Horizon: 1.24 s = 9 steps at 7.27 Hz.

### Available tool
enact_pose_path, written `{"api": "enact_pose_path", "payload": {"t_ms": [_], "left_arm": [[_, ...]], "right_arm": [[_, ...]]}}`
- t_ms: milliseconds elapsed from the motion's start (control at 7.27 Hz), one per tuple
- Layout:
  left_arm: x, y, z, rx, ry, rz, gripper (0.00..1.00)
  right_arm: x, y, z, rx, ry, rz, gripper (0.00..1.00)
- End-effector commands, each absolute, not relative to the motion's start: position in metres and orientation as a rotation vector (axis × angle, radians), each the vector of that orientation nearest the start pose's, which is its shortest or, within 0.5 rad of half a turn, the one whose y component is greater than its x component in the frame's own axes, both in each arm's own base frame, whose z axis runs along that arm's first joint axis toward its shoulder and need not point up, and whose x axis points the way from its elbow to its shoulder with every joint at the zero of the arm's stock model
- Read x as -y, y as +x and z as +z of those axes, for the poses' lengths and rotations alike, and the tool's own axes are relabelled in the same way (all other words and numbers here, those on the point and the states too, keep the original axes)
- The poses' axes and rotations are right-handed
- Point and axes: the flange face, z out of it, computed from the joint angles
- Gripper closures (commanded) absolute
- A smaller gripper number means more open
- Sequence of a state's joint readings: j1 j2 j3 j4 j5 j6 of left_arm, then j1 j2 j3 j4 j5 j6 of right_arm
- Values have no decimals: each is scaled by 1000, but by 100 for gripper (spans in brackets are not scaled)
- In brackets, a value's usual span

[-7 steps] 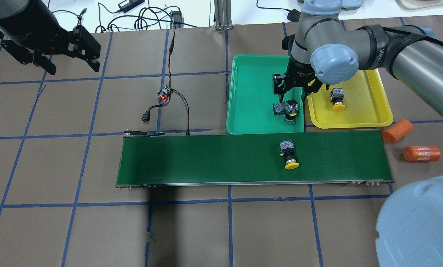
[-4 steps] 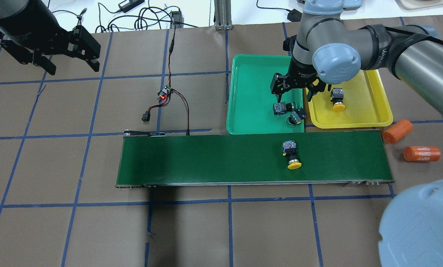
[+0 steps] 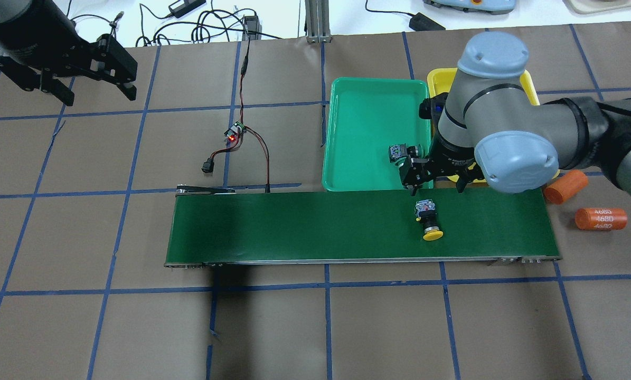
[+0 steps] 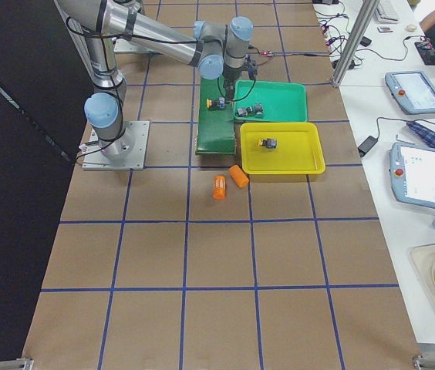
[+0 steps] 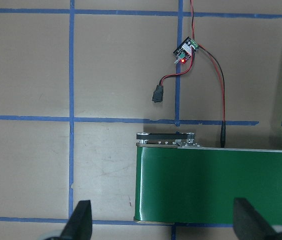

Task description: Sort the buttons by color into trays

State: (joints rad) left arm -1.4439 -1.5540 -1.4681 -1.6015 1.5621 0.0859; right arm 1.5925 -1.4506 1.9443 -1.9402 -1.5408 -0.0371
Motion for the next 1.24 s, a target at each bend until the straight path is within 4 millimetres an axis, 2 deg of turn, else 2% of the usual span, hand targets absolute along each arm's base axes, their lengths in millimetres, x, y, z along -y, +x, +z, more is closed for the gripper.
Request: {"api": "enact_pose_path", "payload": {"t_ms": [0,275,413,550,688,826,963,1101], "left_arm": [[503,-71,543,-3138,-64,-138,0],[503,-71,543,-3138,-64,-138,0],[503,-71,543,-3138,-64,-138,0],[503,-71,543,-3138,-64,-138,0],[503,-71,543,-3138,-64,-138,0],[503,-70,543,-3138,-67,-138,0],[503,-70,542,-3138,-67,-136,0],[503,-70,542,-3138,-67,-136,0]], "right_arm": [[464,135,265,-3096,-104,174,1],[457,134,249,-3102,-129,129,9],[458,133,249,-3102,-124,124,26],[458,133,250,-3102,-124,119,54],[460,133,252,-3104,-127,110,73],[462,130,253,-3109,-125,103,84],[470,122,262,-3138,-109,85,85],[492,111,279,-3146,-78,25,85]]}}
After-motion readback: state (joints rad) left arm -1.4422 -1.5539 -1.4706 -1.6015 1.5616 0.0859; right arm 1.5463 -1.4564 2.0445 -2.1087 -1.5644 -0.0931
